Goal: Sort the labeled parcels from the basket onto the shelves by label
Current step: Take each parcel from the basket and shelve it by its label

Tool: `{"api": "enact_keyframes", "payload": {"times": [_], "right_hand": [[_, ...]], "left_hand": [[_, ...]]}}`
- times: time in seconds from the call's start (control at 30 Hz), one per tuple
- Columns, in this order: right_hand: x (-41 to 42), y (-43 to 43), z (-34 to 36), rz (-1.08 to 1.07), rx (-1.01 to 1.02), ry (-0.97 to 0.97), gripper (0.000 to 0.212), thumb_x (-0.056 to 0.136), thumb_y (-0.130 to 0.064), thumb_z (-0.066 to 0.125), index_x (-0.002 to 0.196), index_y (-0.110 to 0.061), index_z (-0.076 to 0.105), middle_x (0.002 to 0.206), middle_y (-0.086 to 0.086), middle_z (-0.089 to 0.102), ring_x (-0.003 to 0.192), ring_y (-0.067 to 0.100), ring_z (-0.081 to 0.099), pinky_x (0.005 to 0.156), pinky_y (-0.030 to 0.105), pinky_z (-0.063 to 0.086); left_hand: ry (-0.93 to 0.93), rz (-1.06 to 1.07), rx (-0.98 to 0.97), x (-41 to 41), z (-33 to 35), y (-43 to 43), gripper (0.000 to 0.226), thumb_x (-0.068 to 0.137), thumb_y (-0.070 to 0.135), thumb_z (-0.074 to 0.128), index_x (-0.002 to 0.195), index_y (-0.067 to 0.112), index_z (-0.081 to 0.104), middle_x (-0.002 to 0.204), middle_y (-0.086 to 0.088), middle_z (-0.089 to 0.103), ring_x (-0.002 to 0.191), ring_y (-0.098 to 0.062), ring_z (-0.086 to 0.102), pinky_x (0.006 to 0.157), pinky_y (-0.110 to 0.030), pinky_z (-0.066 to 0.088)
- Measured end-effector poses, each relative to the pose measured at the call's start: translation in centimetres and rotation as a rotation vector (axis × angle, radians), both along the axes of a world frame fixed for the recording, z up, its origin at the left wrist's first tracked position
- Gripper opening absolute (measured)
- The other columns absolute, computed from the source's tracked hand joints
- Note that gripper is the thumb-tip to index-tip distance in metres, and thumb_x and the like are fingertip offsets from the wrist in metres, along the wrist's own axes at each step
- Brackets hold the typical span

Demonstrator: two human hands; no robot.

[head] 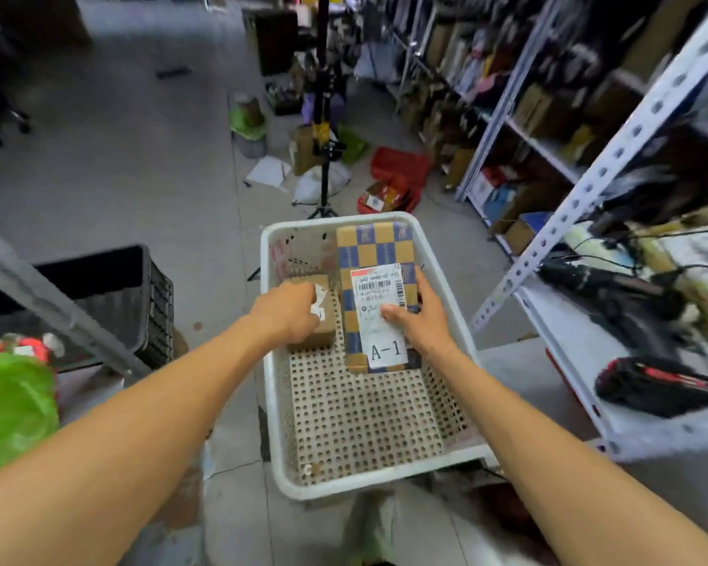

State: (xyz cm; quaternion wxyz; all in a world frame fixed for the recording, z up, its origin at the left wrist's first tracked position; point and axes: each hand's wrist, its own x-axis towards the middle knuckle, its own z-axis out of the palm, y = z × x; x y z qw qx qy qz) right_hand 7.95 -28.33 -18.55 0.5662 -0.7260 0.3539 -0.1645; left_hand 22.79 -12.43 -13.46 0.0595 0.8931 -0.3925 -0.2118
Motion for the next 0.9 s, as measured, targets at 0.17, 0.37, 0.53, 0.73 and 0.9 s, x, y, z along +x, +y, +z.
{"api": "enact_keyframes", "payload": {"times": [0.17,0.37,0.53,0.73,0.9], "right_hand": [[-4.5,2.6,5.9,-0.110,-0.057,-0.119,0.069,0.087,-0.014,0.071,0.145,-0.026,0.036,0.126,-0.012,0.059,0.106,-0.004,0.059,0.086,0.020,0.053],[-10.2,5.6,9.8,-0.160,-0.110,-0.117,0.075,0.086,-0.019,0.072,0.149,-0.024,0.030,0.126,-0.010,0.056,0.112,0.008,0.053,0.082,0.013,0.044],[-15.4,8.5,10.7,-0.165,-0.163,-0.112,0.081,0.084,-0.028,0.073,0.150,-0.028,0.028,0.136,-0.010,0.054,0.119,0.008,0.052,0.102,0.032,0.044],[-25.2,11.1,12.3,-0.283,-0.154,-0.178,0.070,0.087,-0.018,0.071,0.145,-0.027,0.033,0.116,-0.013,0.061,0.100,-0.005,0.059,0.079,0.016,0.050],[-35.6,11.7,13.9,-0.449,-0.204,-0.163,0.071,0.083,-0.023,0.075,0.144,-0.025,0.038,0.119,-0.009,0.065,0.108,0.009,0.062,0.090,0.032,0.054]], "left_hand": [[-0.074,-0.090,-0.043,-2.7,5.3,0.8,0.029,0.087,0.021,0.053,0.116,0.014,0.051,0.113,-0.008,0.061,0.100,-0.029,0.058,0.081,-0.042,0.051],[-0.112,-0.197,-0.104,-7.7,9.7,1.4,0.027,0.084,0.024,0.054,0.110,0.016,0.052,0.110,-0.006,0.062,0.099,-0.028,0.059,0.083,-0.043,0.051],[-0.100,-0.224,-0.085,-12.1,10.2,3.3,0.033,0.086,0.025,0.054,0.117,0.015,0.053,0.118,-0.007,0.060,0.105,-0.028,0.057,0.085,-0.041,0.050],[-0.120,-0.321,-0.090,-19.6,12.0,4.0,0.030,0.085,0.025,0.056,0.113,0.013,0.056,0.111,-0.008,0.062,0.098,-0.027,0.060,0.083,-0.040,0.053],[-0.145,-0.493,-0.062,-28.1,13.4,1.2,0.034,0.085,0.027,0.058,0.116,0.014,0.059,0.114,-0.009,0.061,0.101,-0.030,0.060,0.084,-0.038,0.052]]}}
